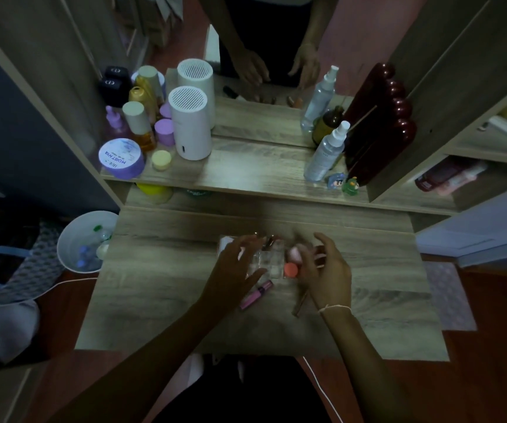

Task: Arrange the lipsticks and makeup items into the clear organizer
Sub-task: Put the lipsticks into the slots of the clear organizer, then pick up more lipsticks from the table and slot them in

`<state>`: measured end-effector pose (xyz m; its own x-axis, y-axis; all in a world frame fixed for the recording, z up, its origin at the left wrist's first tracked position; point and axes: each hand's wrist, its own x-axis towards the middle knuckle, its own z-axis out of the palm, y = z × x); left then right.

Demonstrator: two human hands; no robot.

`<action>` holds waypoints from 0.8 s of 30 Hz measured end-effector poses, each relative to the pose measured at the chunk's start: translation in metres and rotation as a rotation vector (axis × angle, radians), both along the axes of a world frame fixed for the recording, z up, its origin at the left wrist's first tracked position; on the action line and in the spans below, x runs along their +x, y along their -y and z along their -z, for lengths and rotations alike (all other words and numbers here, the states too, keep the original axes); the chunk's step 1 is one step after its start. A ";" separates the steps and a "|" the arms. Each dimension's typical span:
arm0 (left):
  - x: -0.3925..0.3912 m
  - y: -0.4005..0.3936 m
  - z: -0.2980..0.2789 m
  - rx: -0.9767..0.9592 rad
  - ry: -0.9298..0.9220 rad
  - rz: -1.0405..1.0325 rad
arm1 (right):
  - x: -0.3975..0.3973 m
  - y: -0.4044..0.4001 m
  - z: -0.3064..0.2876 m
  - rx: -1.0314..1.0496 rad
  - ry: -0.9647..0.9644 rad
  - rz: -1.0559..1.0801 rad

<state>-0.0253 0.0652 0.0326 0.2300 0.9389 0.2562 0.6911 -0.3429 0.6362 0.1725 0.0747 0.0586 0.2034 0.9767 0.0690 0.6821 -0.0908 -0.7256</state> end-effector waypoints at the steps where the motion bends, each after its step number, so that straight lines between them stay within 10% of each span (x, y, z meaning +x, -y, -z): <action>1: 0.003 0.005 0.001 0.003 -0.011 0.014 | 0.009 0.003 0.002 0.007 -0.013 0.045; 12: 0.043 0.044 0.022 -0.240 -0.345 0.001 | 0.049 0.034 0.074 -0.455 -0.137 0.210; 24: 0.054 0.050 0.049 -0.363 -0.443 0.015 | 0.036 0.041 0.085 -0.472 -0.032 0.040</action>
<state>0.0288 0.0155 -0.0160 0.2557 0.9446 -0.2057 0.9155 -0.1682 0.3656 0.2082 0.0333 -0.0260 0.2364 0.8910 -0.3876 0.6492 -0.4416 -0.6192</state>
